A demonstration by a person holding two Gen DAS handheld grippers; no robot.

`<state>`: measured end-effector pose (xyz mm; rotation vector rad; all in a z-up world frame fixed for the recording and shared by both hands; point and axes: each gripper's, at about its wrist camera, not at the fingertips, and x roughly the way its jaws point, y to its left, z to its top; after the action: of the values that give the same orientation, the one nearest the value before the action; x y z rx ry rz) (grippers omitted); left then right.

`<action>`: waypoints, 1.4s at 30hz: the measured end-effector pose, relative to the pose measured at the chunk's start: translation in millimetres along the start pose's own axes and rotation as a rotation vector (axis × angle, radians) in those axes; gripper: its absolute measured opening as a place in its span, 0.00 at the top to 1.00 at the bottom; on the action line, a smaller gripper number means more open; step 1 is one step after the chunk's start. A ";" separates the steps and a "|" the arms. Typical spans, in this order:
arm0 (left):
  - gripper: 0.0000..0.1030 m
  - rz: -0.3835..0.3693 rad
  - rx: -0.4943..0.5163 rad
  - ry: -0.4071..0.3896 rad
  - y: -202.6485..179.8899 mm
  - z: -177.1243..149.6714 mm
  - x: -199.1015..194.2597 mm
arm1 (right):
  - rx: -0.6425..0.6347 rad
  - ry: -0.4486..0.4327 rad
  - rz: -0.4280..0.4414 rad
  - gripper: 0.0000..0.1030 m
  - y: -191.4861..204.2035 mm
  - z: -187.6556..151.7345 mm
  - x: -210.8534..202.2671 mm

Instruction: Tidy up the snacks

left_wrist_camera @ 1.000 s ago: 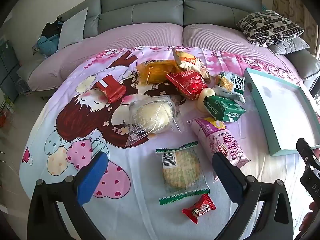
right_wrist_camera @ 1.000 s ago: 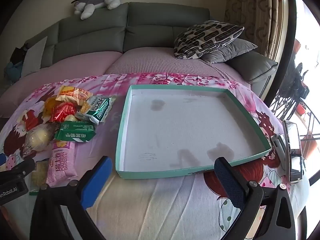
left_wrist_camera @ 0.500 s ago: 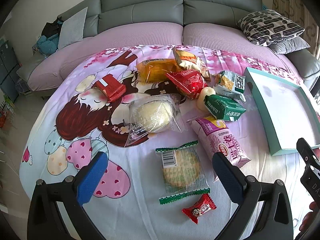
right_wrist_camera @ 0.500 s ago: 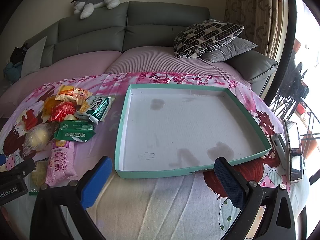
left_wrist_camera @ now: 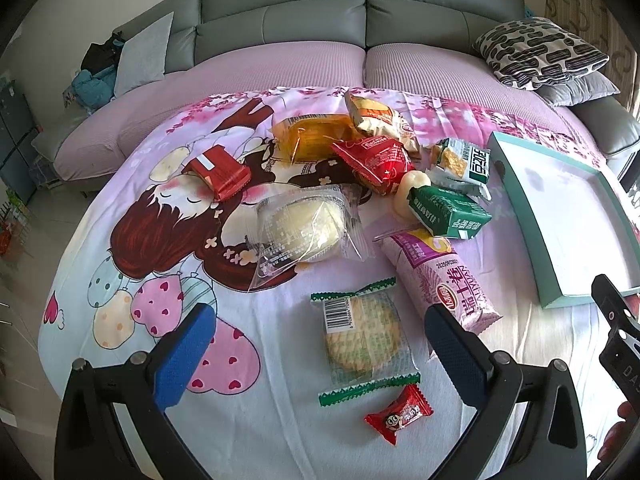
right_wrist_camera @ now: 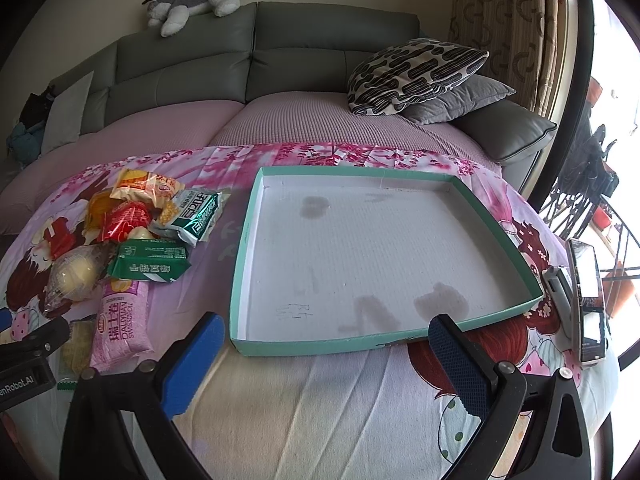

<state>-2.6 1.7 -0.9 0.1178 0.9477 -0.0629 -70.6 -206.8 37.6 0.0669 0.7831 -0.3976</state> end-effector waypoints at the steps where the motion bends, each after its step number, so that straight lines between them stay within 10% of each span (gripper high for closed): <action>1: 0.00 0.000 0.001 0.000 0.0 0.1 0.7 | 0.000 0.000 0.000 0.00 0.0 0.0 0.0; 20: 0.00 -0.018 -0.059 -0.028 41.1 0.9 -16.6 | -0.022 -0.008 0.006 0.00 5.3 0.3 -3.3; 42: 0.00 -0.036 -0.074 0.196 78.9 -28.3 11.9 | -0.403 0.144 0.461 0.00 118.4 -28.4 -12.5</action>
<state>-10.1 83.5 -21.1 0.0390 1.1471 -0.0505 -53.5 -87.6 15.8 -0.1019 0.9478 0.2076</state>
